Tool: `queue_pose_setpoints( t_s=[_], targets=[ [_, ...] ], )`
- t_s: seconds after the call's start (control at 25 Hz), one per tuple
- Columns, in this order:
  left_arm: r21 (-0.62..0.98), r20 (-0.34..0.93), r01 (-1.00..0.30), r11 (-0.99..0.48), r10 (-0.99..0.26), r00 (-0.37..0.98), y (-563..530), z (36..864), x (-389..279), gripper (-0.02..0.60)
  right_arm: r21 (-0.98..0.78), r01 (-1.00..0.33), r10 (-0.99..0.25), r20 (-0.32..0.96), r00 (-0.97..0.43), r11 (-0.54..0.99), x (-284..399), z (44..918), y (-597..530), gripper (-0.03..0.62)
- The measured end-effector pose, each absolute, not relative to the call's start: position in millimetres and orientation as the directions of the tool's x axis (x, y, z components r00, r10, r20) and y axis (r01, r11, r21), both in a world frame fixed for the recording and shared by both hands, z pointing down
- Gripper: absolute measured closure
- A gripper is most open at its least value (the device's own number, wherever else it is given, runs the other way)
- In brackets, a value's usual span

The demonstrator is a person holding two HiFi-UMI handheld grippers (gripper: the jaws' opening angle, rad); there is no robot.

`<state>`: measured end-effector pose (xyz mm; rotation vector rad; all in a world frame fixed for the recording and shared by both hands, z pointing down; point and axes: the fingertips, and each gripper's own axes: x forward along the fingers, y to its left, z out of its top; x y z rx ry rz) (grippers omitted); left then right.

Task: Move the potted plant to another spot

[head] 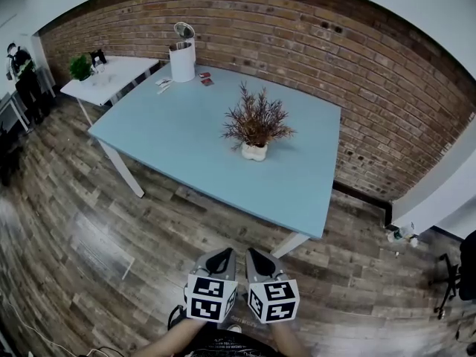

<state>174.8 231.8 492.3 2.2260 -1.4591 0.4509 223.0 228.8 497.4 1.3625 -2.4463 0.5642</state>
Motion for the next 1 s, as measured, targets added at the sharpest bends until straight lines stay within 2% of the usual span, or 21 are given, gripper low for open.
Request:
queue_pose_setpoints(
  t_s=[0.56, 1.0],
  targets=[
    [0.217, 0.487, -0.881, -0.42, -0.736, 0.471, 138, 480, 155, 0.581, -0.168, -0.906, -0.778, 0.468, -0.42, 0.388, 207, 488, 141, 0.588],
    [0.23, 0.479, -0.861, -0.454, -0.718, 0.506, 73, 473, 110, 0.581, -0.146, -0.942, -0.81, 0.482, -0.335, 0.303, 183, 483, 76, 0.588]
  ],
)
